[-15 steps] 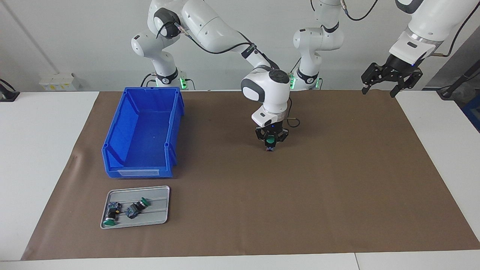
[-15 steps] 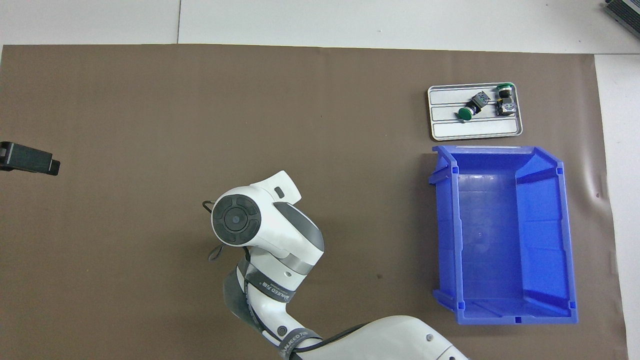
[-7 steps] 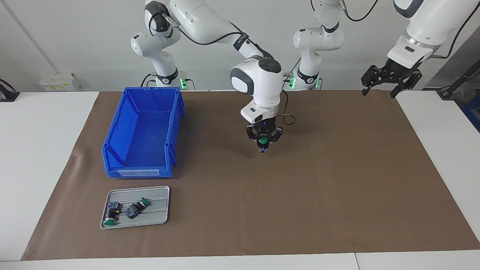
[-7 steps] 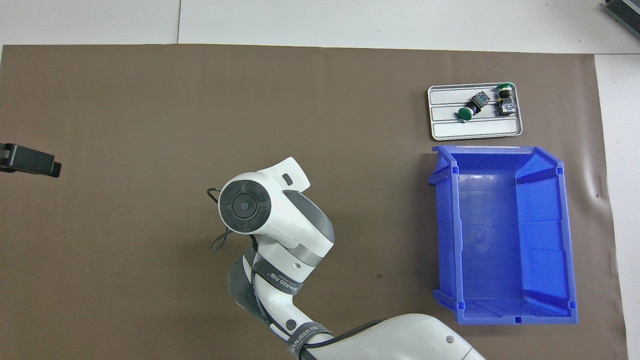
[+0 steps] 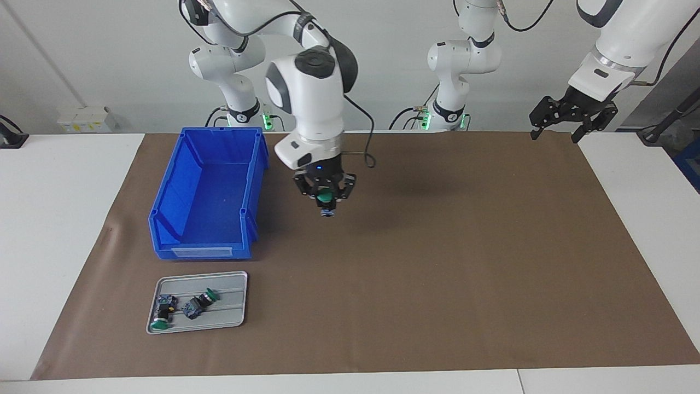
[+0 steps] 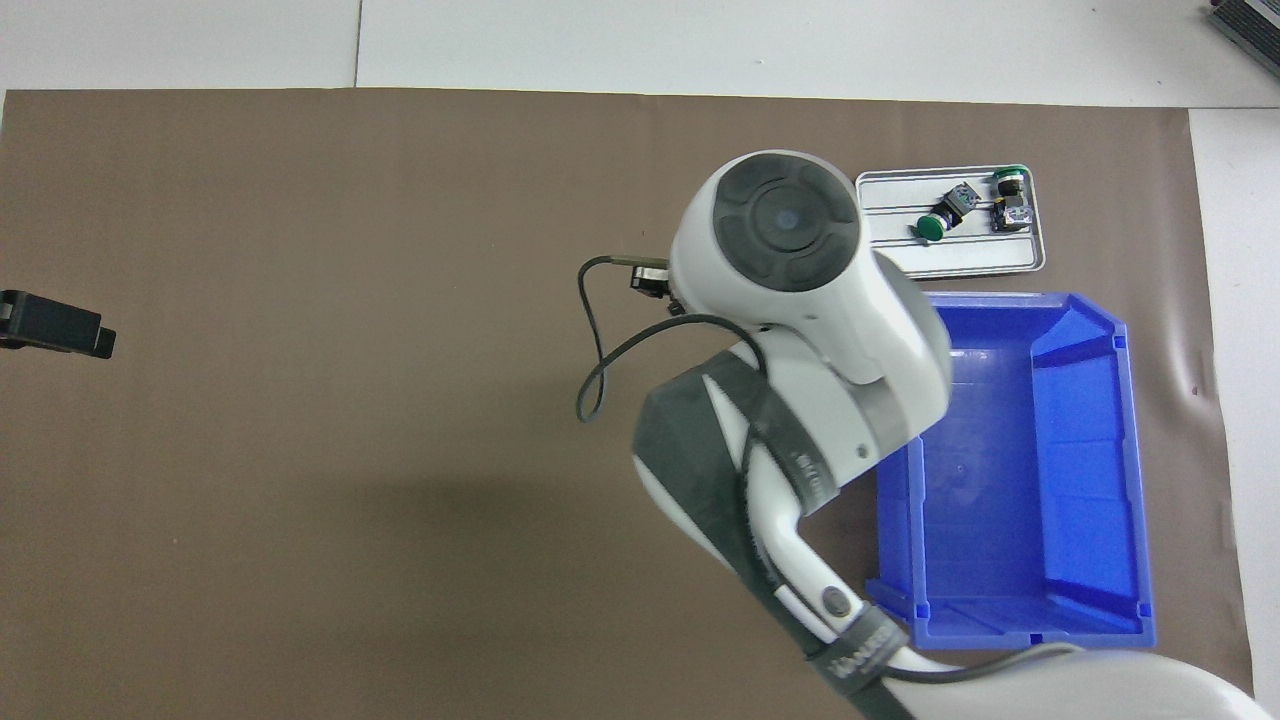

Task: Place and press button with both arms
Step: 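Grasp and lift the green button with the right gripper, then carry the green button into the blue bin and lower it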

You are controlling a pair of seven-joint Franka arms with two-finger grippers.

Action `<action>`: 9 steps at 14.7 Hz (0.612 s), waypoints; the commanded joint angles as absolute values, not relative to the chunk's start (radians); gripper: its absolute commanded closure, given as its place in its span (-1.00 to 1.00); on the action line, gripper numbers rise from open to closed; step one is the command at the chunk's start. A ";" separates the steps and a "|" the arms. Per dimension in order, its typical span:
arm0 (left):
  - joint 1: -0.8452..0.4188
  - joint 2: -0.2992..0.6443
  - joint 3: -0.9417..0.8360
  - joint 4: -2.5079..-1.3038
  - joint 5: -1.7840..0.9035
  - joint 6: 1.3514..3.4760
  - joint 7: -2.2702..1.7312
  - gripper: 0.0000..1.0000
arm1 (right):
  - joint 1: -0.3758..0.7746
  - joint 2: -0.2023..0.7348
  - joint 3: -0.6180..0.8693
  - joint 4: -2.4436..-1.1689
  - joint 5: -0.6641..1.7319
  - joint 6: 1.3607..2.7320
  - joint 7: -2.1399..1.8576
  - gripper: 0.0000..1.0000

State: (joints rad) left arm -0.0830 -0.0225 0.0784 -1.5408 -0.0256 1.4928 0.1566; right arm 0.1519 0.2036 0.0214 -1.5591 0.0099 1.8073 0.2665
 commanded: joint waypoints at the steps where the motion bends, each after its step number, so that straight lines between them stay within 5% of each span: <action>1: -0.084 -0.049 0.080 -1.569 -0.008 1.489 0.161 -1.00 | 0.008 0.123 0.041 -1.751 0.038 1.868 0.068 1.00; 9: -0.084 -0.049 0.080 -1.569 -0.008 1.489 0.160 -1.00 | -0.061 0.075 0.040 -2.155 0.038 2.202 0.015 1.00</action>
